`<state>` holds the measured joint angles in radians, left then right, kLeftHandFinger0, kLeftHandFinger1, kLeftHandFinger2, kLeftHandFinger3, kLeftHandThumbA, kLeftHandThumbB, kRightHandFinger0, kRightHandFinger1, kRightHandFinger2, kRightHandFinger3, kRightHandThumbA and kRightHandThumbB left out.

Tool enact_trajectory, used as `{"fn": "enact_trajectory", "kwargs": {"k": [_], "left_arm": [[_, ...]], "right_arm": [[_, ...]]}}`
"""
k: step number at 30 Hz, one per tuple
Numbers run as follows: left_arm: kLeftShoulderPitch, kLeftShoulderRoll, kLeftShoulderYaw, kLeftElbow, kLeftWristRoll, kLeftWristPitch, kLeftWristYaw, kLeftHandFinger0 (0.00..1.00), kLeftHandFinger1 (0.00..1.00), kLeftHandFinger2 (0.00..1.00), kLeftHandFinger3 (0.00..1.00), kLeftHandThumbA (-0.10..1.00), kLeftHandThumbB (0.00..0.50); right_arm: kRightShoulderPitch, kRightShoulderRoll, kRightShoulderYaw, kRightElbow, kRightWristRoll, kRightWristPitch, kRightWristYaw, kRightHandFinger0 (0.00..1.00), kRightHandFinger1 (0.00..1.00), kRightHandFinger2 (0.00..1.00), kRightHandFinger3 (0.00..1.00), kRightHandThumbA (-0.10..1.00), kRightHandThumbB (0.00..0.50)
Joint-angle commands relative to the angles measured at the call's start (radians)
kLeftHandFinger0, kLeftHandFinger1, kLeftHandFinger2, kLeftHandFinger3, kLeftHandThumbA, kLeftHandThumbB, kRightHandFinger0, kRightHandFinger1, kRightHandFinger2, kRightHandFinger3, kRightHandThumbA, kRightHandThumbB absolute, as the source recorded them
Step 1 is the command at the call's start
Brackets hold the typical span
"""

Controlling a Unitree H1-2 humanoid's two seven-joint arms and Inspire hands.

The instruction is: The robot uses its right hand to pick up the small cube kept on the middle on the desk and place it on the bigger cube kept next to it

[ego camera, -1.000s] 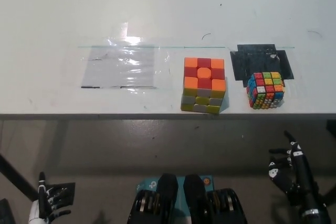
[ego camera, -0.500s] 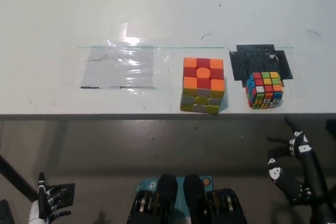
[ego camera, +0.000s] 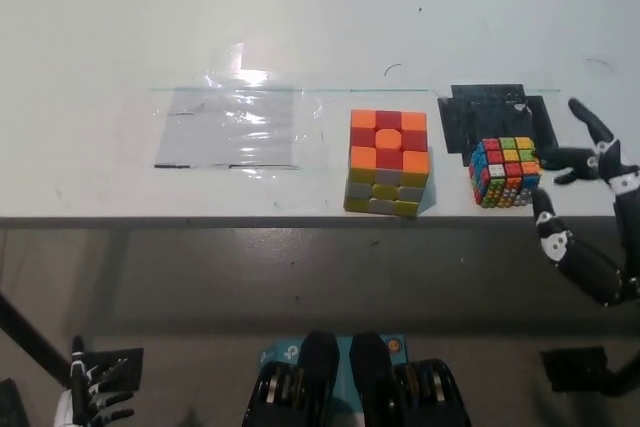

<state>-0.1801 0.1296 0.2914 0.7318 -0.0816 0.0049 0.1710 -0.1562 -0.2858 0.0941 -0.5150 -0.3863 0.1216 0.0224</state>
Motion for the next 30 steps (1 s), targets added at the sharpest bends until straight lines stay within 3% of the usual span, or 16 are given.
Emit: {"fn": "enact_trajectory", "kwargs": {"k": [1,2,3,5,6,7,9,12,15,18,19,22,27,28,30], "left_arm": [[-0.005,0.019,-0.006,-0.011,0.014,-0.031,0.030,0.47,0.55,0.68,0.77,1.00,0.280],[-0.002,0.017,-0.004,-0.021,0.009,-0.025,0.027,0.47,0.56,0.68,0.78,1.00,0.282],[-0.003,0.015,0.000,-0.018,0.003,-0.028,0.027,0.48,0.55,0.67,0.76,1.00,0.280],[-0.004,0.016,-0.001,-0.010,0.006,-0.041,0.028,0.47,0.55,0.66,0.76,1.00,0.275],[-0.007,0.017,-0.001,-0.003,0.005,-0.040,0.029,0.46,0.54,0.65,0.76,1.00,0.297],[-0.007,0.017,-0.001,-0.002,0.005,-0.039,0.029,0.45,0.53,0.65,0.77,1.00,0.298],[-0.007,0.016,-0.001,-0.002,0.005,-0.042,0.029,0.45,0.52,0.65,0.77,1.00,0.290],[-0.009,0.013,0.005,-0.007,-0.003,-0.036,0.031,0.39,0.49,0.63,0.72,1.00,0.321],[-0.012,0.019,0.000,-0.002,0.003,-0.039,0.027,0.40,0.50,0.63,0.72,1.00,0.355],[-0.016,0.024,-0.004,-0.001,0.008,-0.041,0.028,0.38,0.48,0.63,0.72,1.00,0.355],[-0.018,0.023,0.002,-0.009,0.000,-0.037,0.027,0.40,0.49,0.62,0.72,1.00,0.378],[-0.018,0.025,-0.004,-0.009,0.005,-0.031,0.024,0.31,0.46,0.59,0.71,1.00,0.394],[-0.020,0.026,-0.005,-0.016,0.006,-0.030,0.023,0.30,0.45,0.62,0.69,1.00,0.410],[-0.025,0.024,-0.003,-0.017,0.006,-0.026,0.032,0.28,0.41,0.58,0.65,1.00,0.416],[-0.033,0.031,-0.005,-0.007,0.008,-0.032,0.028,0.31,0.43,0.58,0.72,1.00,0.433]], "right_arm": [[-0.064,-0.037,-0.007,-0.018,-0.061,0.013,0.051,0.70,0.82,0.77,1.00,0.52,0.166],[-0.077,-0.046,-0.005,-0.009,-0.073,0.004,0.053,0.73,0.88,0.82,1.00,0.52,0.177],[-0.097,-0.063,0.000,0.008,-0.081,-0.001,0.067,0.87,1.00,1.00,1.00,0.56,0.202],[-0.115,-0.079,0.005,0.023,-0.086,0.002,0.088,0.97,1.00,1.00,1.00,0.59,0.209],[-0.144,-0.106,0.018,0.049,-0.097,0.030,0.129,1.00,1.00,1.00,1.00,0.72,0.266],[-0.148,-0.109,0.020,0.051,-0.098,0.033,0.133,1.00,1.00,1.00,1.00,0.73,0.267],[-0.175,-0.118,0.028,0.082,-0.099,0.047,0.149,1.00,1.00,1.00,1.00,0.77,0.330],[-0.219,-0.121,0.044,0.167,-0.105,0.009,0.138,1.00,1.00,1.00,1.00,0.79,0.375],[-0.278,-0.116,0.071,0.283,-0.147,-0.031,0.110,1.00,1.00,1.00,1.00,0.88,0.475],[-0.305,-0.110,0.085,0.339,-0.156,-0.040,0.103,1.00,1.00,1.00,1.00,0.88,0.499],[-0.325,-0.102,0.098,0.388,-0.155,-0.053,0.100,1.00,1.00,1.00,1.00,0.91,0.500],[-0.345,-0.102,0.119,0.448,-0.155,-0.065,0.107,1.00,1.00,1.00,1.00,0.93,0.500],[-0.378,-0.091,0.146,0.547,-0.170,-0.096,0.084,1.00,1.00,1.00,1.00,0.88,0.500],[-0.388,-0.089,0.149,0.576,-0.170,-0.109,0.075,1.00,1.00,1.00,1.00,0.87,0.500],[-0.406,-0.084,0.156,0.617,-0.177,-0.120,0.065,1.00,1.00,1.00,1.00,0.87,0.500]]}}
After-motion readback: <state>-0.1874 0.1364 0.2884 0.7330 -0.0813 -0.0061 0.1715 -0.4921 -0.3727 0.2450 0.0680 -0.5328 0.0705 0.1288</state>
